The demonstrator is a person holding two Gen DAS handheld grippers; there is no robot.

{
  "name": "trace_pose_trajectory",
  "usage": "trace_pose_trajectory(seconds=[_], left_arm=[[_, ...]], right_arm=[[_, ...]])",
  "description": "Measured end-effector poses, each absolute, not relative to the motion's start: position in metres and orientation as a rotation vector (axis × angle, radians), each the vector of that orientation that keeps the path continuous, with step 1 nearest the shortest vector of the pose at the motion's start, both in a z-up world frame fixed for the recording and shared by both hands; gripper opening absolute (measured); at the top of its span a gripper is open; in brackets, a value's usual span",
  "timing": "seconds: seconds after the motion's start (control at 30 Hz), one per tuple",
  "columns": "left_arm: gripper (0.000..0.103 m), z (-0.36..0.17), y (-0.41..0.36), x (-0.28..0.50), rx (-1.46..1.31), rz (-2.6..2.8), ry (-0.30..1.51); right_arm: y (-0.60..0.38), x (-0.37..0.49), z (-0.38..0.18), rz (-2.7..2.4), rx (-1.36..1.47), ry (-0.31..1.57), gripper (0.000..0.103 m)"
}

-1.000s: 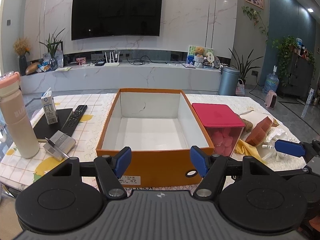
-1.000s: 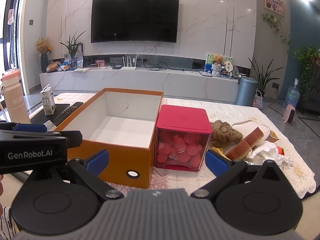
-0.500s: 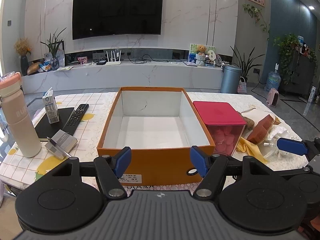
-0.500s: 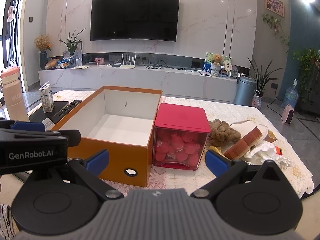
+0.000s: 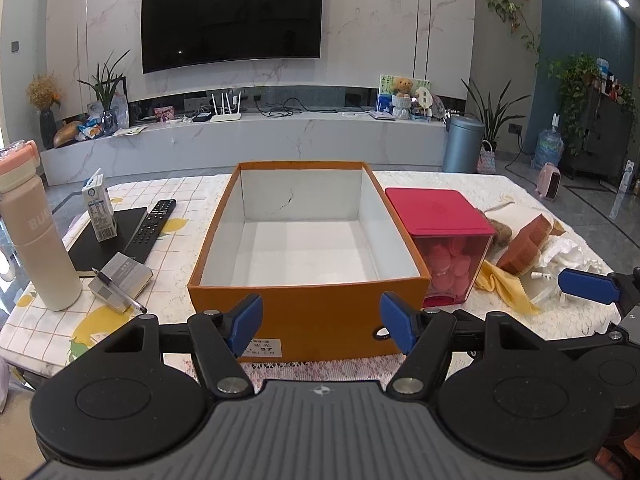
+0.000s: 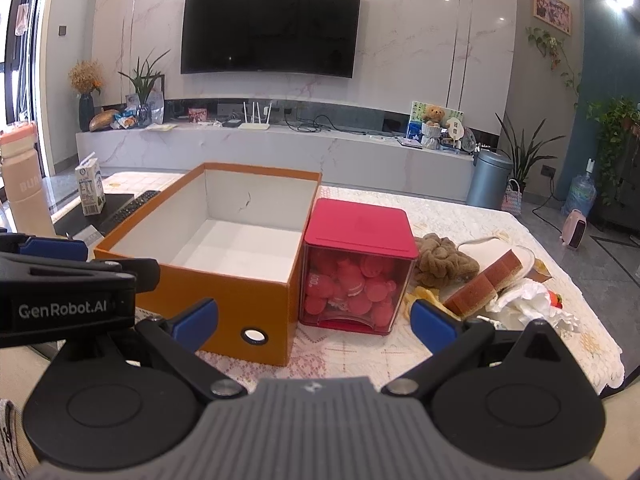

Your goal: Organize soft objects

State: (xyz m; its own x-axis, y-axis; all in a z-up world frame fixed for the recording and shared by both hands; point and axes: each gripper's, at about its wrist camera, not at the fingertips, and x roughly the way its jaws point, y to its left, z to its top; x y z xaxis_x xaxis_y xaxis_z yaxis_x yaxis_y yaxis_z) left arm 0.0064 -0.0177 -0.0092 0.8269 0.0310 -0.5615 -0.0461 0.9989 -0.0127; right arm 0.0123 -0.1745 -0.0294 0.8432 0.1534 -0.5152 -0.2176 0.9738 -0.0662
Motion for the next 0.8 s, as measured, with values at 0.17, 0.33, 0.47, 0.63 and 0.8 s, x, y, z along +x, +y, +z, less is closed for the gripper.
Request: trace_pose_trajectory(seconds=[0.17,0.33,0.47,0.63,0.8], left_arm=[[0.08,-0.009,-0.019,0.008,-0.012,0.039,0.603],[0.08,-0.003,-0.019,0.012,-0.02,0.03,0.619],[0.08,0.003,-0.026,0.014,0.011,0.04,0.602],[0.08,0.015,-0.04,0.026,0.04,0.033,0.598],[0.08,0.025,-0.061,0.048,0.057,-0.007,0.598]], right_arm=[[-0.178,0.013,-0.032,0.203,-0.102,0.545,0.1],[-0.183,0.014,-0.029,0.213,-0.068,0.542,0.1],[-0.186,0.016,-0.024,0.203,-0.054,0.558,0.1],[-0.197,0.019,-0.012,0.185,-0.033,0.559,0.1],[-0.22,0.032,0.0,0.155,-0.081,0.558,0.1]])
